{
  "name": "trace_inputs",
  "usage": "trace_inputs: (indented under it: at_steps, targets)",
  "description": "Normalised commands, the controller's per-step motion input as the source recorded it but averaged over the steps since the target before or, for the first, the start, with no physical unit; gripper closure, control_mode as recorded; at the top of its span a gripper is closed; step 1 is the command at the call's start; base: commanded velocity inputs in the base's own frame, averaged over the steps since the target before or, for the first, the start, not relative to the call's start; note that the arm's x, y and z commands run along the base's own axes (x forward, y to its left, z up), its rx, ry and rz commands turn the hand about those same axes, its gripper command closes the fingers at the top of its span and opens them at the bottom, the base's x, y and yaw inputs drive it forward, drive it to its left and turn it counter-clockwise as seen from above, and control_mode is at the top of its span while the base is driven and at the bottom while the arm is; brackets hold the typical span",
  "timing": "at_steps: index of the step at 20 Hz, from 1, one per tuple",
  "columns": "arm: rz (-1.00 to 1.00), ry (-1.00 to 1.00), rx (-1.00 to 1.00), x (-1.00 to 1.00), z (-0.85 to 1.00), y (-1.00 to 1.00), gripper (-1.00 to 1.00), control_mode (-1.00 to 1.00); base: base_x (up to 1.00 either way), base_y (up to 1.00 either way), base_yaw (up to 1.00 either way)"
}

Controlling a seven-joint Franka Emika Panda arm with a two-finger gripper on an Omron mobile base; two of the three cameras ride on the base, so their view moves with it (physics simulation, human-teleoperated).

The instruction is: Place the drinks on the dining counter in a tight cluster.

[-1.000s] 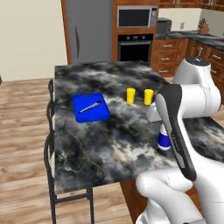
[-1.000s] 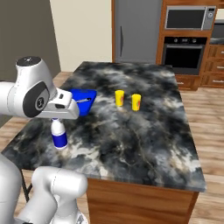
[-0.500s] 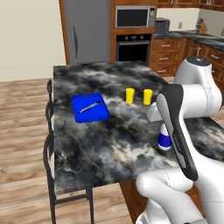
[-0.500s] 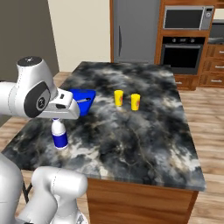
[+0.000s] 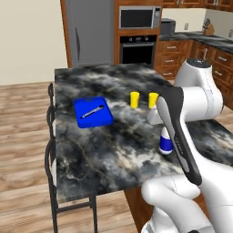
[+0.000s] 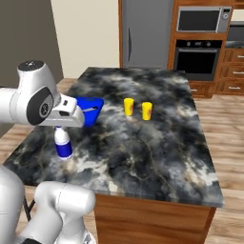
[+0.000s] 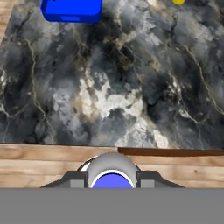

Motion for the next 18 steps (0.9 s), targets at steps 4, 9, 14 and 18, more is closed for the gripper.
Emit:
trace_inputs:
  at_steps: [4,9,14,18]
  targets:
    - [0.00,0.02,0.00,0.80,0.00,0.52,1.00,-1.00,0.00,0.00,0.00]
    - [0.00,0.00,0.00,0.67,-0.09,0.14,1.00,-1.00,0.00,0.00,0.00]
    - [0.00,0.06,0.00,0.56,-0.33,0.00,1.00,-1.00,0.00,0.00,0.00]
    - [0.00,0.12,0.00,0.29,-0.64,0.00,1.00,-1.00,0.00,0.00,0.00]
